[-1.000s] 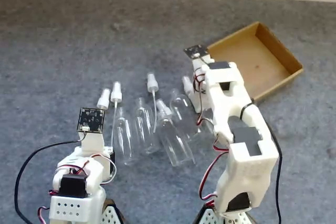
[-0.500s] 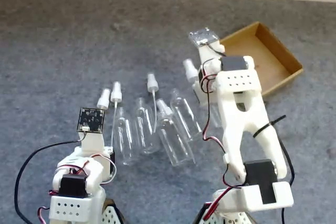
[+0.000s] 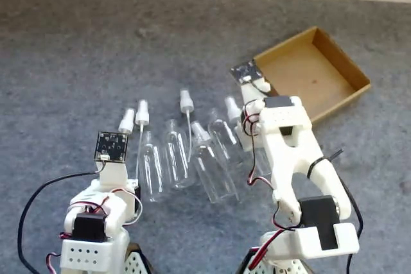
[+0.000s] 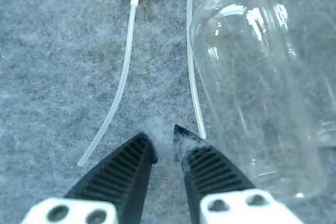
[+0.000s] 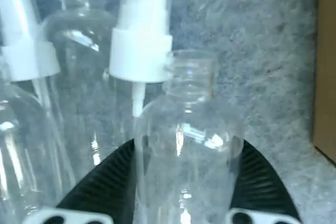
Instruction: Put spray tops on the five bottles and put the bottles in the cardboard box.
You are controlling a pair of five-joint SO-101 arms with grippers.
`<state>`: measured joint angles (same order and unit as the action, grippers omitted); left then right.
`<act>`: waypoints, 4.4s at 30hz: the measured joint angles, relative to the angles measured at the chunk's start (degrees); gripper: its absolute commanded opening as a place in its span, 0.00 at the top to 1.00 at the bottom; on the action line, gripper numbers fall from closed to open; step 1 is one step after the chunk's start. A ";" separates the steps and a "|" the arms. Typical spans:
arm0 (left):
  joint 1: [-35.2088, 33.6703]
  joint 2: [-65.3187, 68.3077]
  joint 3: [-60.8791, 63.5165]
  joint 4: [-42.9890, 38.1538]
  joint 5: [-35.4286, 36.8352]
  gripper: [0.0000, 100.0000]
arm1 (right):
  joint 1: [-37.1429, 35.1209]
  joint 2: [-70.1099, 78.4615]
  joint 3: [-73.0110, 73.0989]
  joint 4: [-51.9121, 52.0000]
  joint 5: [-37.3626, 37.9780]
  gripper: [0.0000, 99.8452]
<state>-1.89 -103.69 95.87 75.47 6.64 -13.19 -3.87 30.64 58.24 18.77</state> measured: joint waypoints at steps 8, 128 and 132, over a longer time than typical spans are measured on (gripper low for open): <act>0.00 0.00 0.00 0.00 0.00 1.00 | 0.00 0.00 0.18 -0.53 0.00 0.71; 0.00 0.00 0.00 0.00 0.00 1.00 | 3.78 -100.66 65.05 -18.90 -18.90 0.91; 0.00 0.00 0.00 0.00 0.00 1.00 | 3.78 -100.66 65.05 -18.90 -18.90 0.91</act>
<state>-1.89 -103.69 95.87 75.47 6.64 -9.41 -104.53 95.69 39.34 -0.13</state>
